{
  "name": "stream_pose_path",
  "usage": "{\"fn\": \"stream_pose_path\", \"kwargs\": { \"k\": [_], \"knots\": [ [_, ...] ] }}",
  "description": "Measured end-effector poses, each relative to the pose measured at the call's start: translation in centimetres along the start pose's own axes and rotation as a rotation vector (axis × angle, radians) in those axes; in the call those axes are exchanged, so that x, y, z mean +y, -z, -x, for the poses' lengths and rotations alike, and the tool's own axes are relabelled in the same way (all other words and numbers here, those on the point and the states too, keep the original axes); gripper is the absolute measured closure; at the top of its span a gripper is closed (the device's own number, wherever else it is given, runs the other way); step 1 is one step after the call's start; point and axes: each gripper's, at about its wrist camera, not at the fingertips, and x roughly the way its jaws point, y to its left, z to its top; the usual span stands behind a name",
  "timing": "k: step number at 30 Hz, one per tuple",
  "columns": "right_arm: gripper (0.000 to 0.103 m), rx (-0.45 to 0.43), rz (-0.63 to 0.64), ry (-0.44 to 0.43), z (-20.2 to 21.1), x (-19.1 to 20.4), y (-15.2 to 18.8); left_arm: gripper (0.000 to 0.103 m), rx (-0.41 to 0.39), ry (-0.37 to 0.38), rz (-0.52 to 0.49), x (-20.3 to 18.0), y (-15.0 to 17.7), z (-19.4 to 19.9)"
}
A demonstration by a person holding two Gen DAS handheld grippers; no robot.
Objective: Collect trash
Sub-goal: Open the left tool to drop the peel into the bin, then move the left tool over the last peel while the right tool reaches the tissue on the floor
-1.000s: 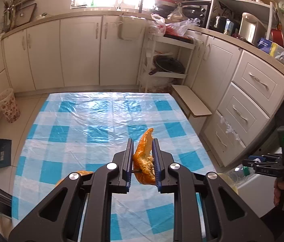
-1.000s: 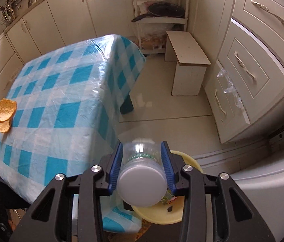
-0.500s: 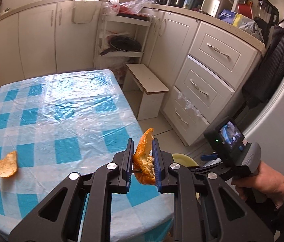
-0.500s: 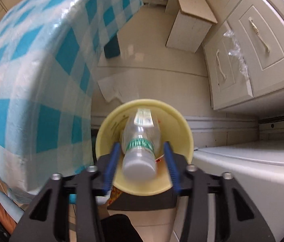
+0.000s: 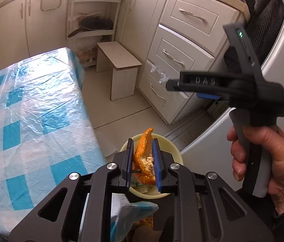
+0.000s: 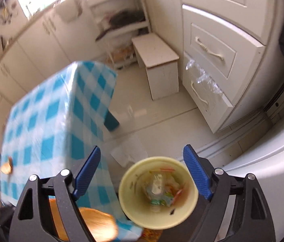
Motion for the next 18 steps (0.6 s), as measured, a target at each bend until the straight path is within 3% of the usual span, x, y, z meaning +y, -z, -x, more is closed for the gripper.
{"fn": "stream_pose_path", "kwargs": {
  "k": [9,14,18],
  "knots": [
    [0.021,-0.048,-0.050,-0.058,0.8,-0.5,-1.6,0.084,0.143,-0.032,-0.009,-2.4,1.1,-7.1],
    [0.021,-0.048,-0.053,-0.075,0.6,-0.6,-1.5,0.067,0.163,-0.038,-0.024,-3.6,1.2,-8.1],
    [0.021,-0.045,-0.049,-0.080,0.6,-0.6,-1.4,0.062,0.146,-0.044,-0.049,-3.8,1.2,-7.0]
  ]
}}
